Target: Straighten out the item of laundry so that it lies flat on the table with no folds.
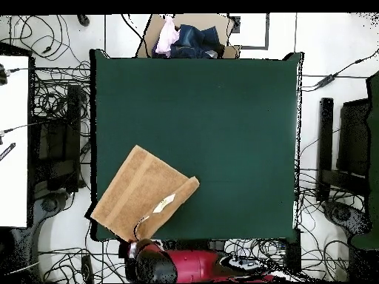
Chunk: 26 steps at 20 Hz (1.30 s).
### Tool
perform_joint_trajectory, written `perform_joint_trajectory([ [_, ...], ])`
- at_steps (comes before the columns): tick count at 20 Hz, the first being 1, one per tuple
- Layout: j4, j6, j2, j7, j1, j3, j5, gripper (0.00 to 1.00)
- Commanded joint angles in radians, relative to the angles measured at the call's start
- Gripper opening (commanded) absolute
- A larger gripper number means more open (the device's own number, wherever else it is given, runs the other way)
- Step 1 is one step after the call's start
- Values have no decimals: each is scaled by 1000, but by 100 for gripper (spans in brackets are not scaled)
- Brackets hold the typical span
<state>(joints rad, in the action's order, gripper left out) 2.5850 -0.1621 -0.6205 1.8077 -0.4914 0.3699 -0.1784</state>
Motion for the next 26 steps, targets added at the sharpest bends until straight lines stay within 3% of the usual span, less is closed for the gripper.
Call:
perform_joint_trajectory([
  [1,-38,-76,170,93,-76,-81,-150,0],
  [8,-153,-98,314,78,-166,-123,-340,0],
  [9,-164,-99,318,99,-163,-120,-363,100],
  [17,-127,-210,296,198,-30,-129,-294,100],
  [20,-102,-220,251,230,27,-122,-234,100],
  [26,18,-168,-41,346,201,-23,16,100],
])
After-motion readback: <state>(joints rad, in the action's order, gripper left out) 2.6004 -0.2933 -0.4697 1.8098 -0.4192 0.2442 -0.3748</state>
